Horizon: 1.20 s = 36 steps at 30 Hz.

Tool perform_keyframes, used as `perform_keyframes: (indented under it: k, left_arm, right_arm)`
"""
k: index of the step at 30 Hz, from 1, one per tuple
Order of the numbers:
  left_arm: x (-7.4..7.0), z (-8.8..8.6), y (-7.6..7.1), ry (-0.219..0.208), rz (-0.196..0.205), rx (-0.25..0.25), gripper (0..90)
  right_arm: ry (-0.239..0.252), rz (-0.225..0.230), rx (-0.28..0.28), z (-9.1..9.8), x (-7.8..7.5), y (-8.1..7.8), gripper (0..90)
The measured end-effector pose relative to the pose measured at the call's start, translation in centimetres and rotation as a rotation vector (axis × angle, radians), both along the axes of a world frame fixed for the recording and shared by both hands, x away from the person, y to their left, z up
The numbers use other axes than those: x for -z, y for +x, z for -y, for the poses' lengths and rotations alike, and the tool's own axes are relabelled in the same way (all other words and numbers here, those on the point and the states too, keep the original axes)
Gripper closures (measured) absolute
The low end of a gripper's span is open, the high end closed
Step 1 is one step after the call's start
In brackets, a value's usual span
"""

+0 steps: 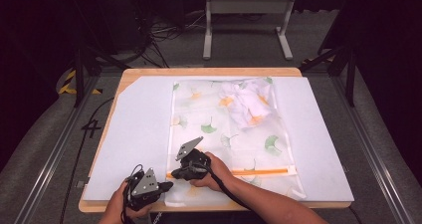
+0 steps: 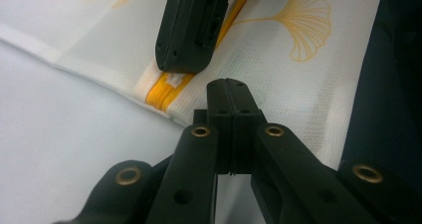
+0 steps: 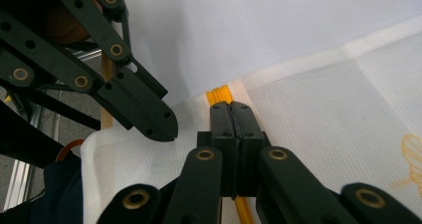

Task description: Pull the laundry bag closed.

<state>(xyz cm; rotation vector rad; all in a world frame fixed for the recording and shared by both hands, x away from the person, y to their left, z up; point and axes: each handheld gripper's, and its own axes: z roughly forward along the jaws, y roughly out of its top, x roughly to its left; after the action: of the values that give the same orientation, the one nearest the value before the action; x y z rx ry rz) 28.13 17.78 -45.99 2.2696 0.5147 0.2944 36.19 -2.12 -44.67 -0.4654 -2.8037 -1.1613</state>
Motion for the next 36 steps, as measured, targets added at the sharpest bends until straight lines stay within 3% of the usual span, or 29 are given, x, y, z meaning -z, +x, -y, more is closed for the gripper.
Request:
perform_keyframes:
  k: [3,7,12,17,26,36]
  left_arm:
    - [0.0,0.0,0.0,0.0,0.0,0.0,90.0]
    - [-0.1,0.1,-0.2,0.02,0.035,-0.002,88.6]
    - [-0.5,-0.4,0.4,0.029,0.072,-0.057,88.1]
    - [-0.5,-0.5,0.8,0.034,0.087,-0.064,85.3]
    - [-0.2,-0.3,1.2,0.035,0.067,-0.054,86.9]
    - [-0.3,-0.2,1.1,0.045,0.046,-0.08,89.2]
  right_arm:
    - [0.013,-0.005,-0.003,0.2,0.1,0.0,90.0]
    - [0.02,0.004,-0.009,0.2,0.0,-0.1,90.0]
    - [0.026,0.002,-0.022,0.4,-0.3,-0.1,90.0]
    - [0.016,0.003,-0.031,0.2,-0.3,-0.1,90.0]
    - [0.01,0.007,-0.034,0.3,-0.4,-0.2,90.0]
    - [-0.012,0.026,-0.025,0.6,-0.3,-0.5,90.0]
